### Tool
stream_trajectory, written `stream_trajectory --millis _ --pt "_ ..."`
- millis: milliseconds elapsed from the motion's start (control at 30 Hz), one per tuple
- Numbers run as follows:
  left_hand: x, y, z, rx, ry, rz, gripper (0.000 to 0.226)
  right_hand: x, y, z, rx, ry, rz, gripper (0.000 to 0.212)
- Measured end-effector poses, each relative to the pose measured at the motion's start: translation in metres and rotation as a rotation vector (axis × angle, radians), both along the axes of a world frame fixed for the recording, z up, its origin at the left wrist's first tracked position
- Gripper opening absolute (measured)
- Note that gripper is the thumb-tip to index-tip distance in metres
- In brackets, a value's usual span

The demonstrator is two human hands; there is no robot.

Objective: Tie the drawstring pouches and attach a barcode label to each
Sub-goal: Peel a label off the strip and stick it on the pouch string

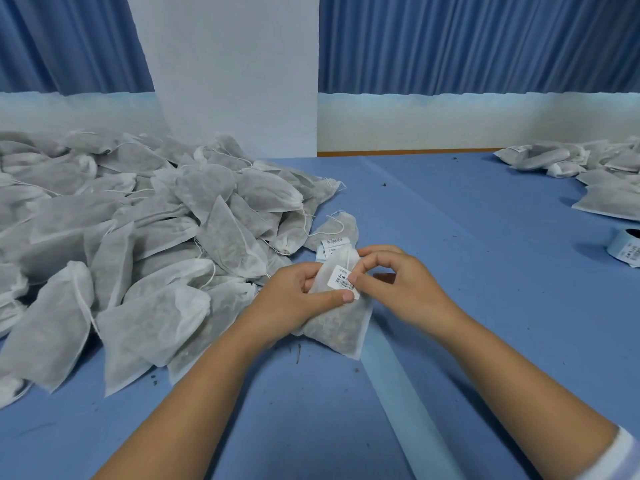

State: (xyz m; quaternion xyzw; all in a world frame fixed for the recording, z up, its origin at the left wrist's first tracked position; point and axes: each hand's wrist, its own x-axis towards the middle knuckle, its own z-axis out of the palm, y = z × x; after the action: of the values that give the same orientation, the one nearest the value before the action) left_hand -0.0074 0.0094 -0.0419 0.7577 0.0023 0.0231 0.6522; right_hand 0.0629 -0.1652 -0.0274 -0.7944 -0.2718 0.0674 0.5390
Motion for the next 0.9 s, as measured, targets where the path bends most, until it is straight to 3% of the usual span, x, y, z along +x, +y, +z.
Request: stream_trajectory --millis 167,233,300,467,733,833,900 --pt "0.0 -0.005 -0.001 -0.095 0.011 0.063 0.022 0.001 0.0 -0.006 0.017 -0.121 -0.037 0.012" --pt "0.002 -0.007 -0.002 -0.123 0.019 0.19 0.018 0.001 0.0 -0.007 0.041 -0.128 -0.052 0.028" --pt "0.004 -0.011 -0.003 -0.161 0.011 0.287 0.017 0.001 0.002 -0.006 0.09 -0.044 -0.08 0.036" --pt "0.006 -0.014 -0.002 -0.283 -0.009 0.356 0.016 -0.002 0.005 -0.007 0.176 0.304 0.103 0.016" --pt "0.005 -0.023 -0.003 -0.194 -0.035 0.504 0.019 -0.007 0.012 -0.01 0.197 0.377 0.091 0.013" --pt "0.005 -0.026 -0.005 -0.208 -0.045 0.547 0.022 -0.009 0.013 -0.008 0.206 0.314 0.069 0.021" --pt "0.008 -0.024 -0.007 -0.257 -0.048 0.634 0.029 -0.009 0.012 -0.008 0.168 0.281 0.097 0.042"
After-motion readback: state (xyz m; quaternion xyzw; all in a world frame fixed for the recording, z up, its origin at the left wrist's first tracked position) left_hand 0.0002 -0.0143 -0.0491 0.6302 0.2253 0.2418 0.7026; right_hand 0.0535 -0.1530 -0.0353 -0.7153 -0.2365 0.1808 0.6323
